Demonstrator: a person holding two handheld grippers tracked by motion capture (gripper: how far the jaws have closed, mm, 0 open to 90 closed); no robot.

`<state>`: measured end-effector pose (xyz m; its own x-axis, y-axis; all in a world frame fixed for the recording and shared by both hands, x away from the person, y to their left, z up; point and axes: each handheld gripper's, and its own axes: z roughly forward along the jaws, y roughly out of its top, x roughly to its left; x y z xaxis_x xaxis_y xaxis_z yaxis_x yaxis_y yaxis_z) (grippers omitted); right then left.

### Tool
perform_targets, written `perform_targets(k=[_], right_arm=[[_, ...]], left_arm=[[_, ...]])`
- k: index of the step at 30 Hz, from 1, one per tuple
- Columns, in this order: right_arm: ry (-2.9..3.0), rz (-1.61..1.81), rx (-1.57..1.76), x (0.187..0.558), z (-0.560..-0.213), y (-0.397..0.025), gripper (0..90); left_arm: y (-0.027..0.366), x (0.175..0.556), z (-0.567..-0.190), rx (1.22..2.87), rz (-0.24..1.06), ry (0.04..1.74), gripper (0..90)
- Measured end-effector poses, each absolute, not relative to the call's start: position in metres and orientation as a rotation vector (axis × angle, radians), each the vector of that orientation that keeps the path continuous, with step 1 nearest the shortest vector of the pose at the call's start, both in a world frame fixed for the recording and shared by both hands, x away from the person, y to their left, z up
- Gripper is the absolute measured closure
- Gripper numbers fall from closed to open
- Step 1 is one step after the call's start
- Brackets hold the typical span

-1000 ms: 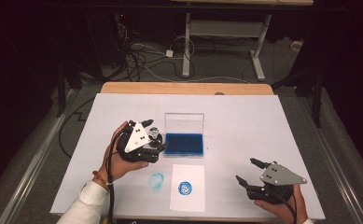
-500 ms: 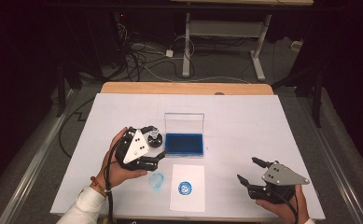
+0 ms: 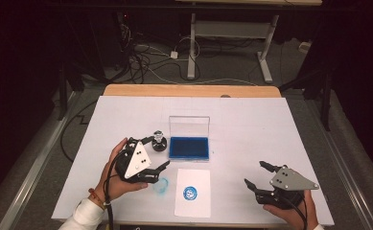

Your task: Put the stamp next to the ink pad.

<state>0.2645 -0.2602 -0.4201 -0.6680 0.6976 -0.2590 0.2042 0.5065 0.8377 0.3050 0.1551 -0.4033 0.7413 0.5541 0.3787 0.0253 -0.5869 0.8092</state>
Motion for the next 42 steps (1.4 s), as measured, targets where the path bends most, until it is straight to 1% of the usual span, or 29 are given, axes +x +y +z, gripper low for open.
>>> perform_targets(k=[13, 19, 23, 28, 34, 42], right_arm=[[2.150, 1.091, 0.738, 0.264, -0.420, -0.261, 27.8], [2.130, 1.082, 0.758, 0.263, -0.419, -0.262, 26.2], [2.139, 1.076, 0.750, 0.262, -0.419, -0.262, 26.6], [2.132, 1.072, 0.756, 0.263, -0.421, -0.263, 24.4], [2.131, 1.077, 0.769, 0.265, -0.423, -0.265, 23.9], [2.139, 1.072, 0.777, 0.266, -0.425, -0.266, 23.9]], left_arm=[[0.171, 0.297, -0.421, 2.115, 0.812, 0.472, 16.0], [0.180, 0.295, -0.430, 2.125, 0.811, 0.509, 16.0], [0.187, 0.296, -0.438, 2.157, 0.792, 0.516, 16.0], [0.196, 0.296, -0.449, 2.189, 0.784, 0.545, 16.0], [0.208, 0.296, -0.464, 2.217, 0.748, 0.619, 16.0], [0.220, 0.288, -0.479, 2.251, 0.706, 0.671, 16.1]])
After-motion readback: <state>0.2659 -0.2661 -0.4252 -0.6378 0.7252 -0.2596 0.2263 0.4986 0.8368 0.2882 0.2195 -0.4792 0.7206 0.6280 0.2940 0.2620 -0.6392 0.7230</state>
